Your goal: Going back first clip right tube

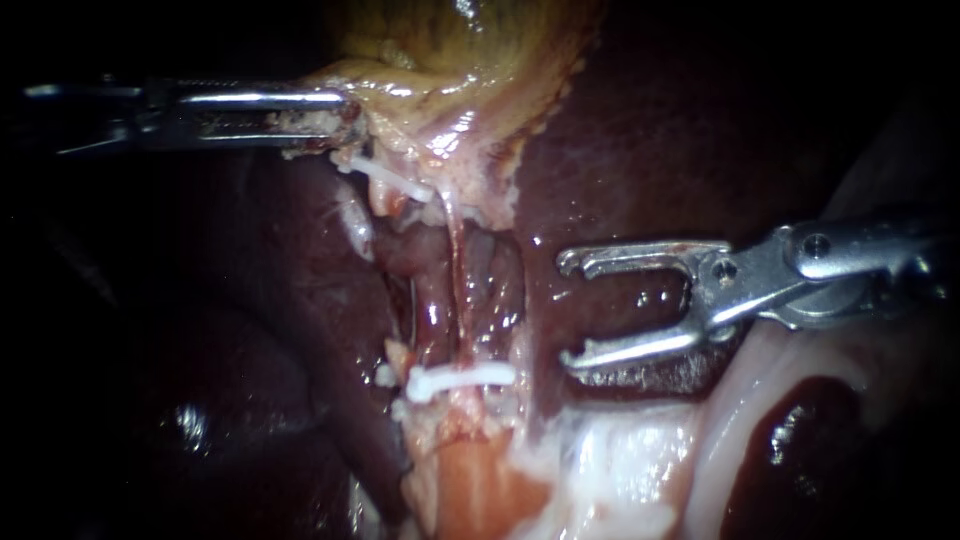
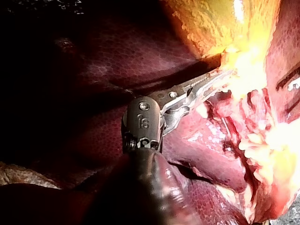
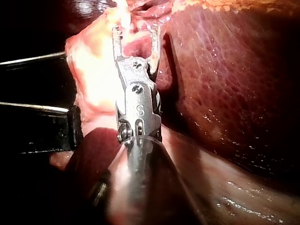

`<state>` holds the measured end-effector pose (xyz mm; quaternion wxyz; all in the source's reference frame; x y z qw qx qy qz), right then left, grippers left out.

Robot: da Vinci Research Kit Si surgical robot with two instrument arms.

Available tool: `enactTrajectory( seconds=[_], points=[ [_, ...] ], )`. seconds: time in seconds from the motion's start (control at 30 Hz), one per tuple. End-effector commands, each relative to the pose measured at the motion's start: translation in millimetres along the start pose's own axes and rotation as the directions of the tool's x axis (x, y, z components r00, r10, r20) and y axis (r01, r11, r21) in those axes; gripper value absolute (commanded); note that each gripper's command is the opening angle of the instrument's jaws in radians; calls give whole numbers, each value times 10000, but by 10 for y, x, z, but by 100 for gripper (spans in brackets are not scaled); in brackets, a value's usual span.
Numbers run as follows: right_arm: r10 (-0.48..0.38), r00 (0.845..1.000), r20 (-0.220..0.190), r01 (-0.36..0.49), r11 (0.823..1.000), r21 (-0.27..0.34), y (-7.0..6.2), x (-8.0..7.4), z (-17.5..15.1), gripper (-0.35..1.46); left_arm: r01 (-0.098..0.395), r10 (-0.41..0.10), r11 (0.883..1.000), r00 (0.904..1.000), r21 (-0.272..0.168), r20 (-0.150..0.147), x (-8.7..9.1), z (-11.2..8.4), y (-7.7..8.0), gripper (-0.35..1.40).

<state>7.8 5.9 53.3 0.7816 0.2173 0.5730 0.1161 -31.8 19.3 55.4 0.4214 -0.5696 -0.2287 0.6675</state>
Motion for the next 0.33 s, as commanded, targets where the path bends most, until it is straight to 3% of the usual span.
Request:
enactTrajectory(
  seconds=[0.03,0.27,0.33],
  points=[
    [5,10000,-5,-5,10000,-8,0,0,0,50,4,-4,10000,10000,14,10,0,0,0,-35],
    [20,10000,-6,-20,10000,-23,0,4,2,50,16,-15,10000,10000,-18,24,2,-5,1,-35],
    [442,9990,2,-442,9990,38,0,5,6,50,47,-47,10000,10000,-59,44,7,-13,3,-35]
  ],
)
